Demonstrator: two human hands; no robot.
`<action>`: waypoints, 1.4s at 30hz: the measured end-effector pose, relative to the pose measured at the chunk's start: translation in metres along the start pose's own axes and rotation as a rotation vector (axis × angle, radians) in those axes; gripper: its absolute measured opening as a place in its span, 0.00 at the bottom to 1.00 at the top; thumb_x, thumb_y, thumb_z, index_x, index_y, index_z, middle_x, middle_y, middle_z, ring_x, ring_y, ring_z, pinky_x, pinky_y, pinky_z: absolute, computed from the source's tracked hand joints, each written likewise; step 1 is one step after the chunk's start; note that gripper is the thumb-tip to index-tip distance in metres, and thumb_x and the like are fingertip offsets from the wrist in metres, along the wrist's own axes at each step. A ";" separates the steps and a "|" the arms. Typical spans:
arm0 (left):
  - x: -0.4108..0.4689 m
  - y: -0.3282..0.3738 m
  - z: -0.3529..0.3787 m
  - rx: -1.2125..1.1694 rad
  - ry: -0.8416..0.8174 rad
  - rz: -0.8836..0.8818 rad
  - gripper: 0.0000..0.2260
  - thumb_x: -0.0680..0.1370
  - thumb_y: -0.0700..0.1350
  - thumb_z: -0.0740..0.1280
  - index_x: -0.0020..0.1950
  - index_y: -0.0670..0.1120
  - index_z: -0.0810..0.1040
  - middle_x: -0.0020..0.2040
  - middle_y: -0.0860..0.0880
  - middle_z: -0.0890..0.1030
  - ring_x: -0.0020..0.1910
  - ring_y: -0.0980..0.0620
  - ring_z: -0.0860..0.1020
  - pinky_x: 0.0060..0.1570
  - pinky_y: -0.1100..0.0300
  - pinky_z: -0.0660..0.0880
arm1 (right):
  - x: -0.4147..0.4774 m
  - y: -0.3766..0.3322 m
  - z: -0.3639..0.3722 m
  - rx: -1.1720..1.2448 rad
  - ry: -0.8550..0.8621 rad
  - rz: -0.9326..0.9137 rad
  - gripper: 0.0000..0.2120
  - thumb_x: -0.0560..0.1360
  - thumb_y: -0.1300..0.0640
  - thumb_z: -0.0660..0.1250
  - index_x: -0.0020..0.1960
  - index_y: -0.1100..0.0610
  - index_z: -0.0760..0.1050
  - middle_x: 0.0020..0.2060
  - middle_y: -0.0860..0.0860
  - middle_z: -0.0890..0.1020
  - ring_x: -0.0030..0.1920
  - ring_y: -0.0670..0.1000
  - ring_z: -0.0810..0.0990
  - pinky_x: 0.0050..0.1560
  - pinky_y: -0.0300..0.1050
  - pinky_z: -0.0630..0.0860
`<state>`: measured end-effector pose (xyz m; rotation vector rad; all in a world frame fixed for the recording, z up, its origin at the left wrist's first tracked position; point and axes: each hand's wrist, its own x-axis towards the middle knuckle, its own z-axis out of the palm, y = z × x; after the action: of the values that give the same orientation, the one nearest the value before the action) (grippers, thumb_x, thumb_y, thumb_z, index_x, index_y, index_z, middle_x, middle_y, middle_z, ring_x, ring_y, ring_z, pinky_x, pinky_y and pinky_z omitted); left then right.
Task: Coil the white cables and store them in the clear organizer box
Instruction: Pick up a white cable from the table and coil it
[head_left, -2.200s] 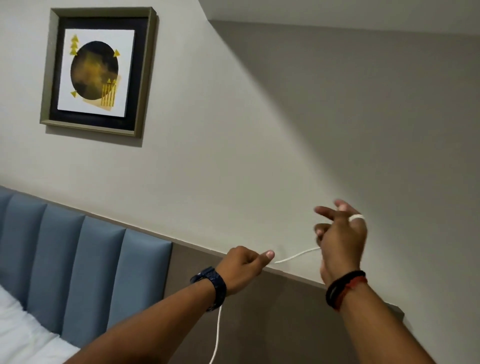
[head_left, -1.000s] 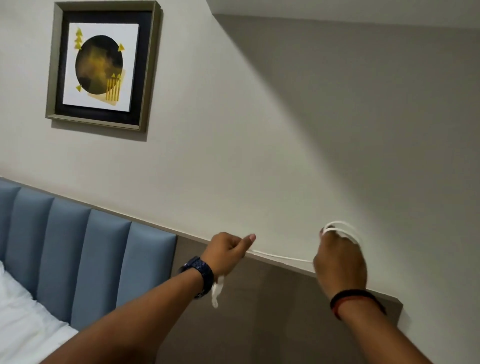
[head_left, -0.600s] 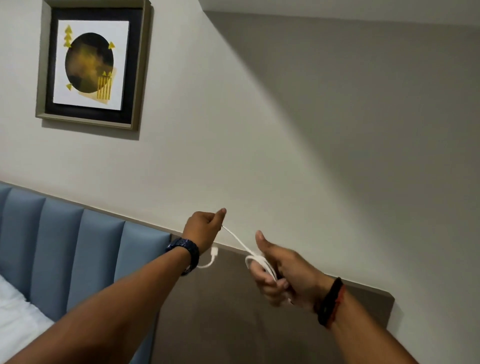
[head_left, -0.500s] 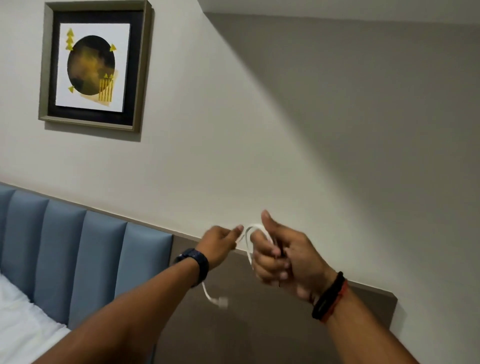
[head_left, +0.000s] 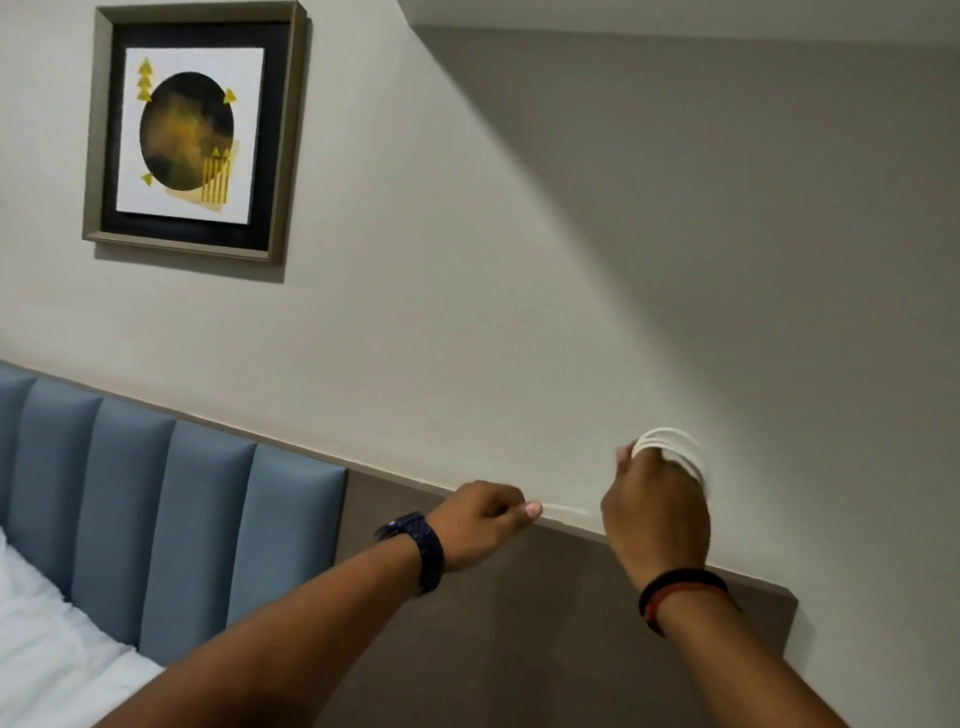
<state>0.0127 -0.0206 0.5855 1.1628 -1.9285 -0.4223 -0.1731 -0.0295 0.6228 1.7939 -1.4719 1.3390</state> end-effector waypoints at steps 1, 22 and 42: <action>0.001 -0.003 -0.007 0.032 0.011 0.007 0.16 0.78 0.55 0.60 0.35 0.48 0.72 0.30 0.53 0.69 0.28 0.56 0.66 0.31 0.62 0.63 | -0.005 0.004 0.002 -0.085 -0.152 -0.021 0.22 0.79 0.47 0.53 0.37 0.61 0.73 0.32 0.60 0.82 0.36 0.60 0.81 0.35 0.46 0.72; 0.005 0.006 0.032 -0.297 0.334 0.096 0.07 0.77 0.36 0.65 0.42 0.45 0.80 0.41 0.51 0.73 0.40 0.57 0.72 0.41 0.72 0.68 | -0.003 -0.030 -0.021 1.935 -1.019 0.299 0.23 0.76 0.51 0.56 0.24 0.53 0.54 0.16 0.49 0.54 0.18 0.51 0.52 0.22 0.41 0.53; -0.017 0.033 0.036 -0.410 0.393 -0.036 0.06 0.70 0.39 0.74 0.46 0.43 0.84 0.39 0.45 0.86 0.35 0.53 0.84 0.40 0.61 0.82 | -0.012 -0.027 0.009 0.662 -0.104 0.030 0.12 0.78 0.51 0.56 0.42 0.54 0.73 0.39 0.52 0.84 0.40 0.52 0.83 0.40 0.49 0.80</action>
<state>-0.0307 0.0062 0.5765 0.9290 -1.4031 -0.5350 -0.1441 -0.0223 0.6151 2.2632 -1.1791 1.9319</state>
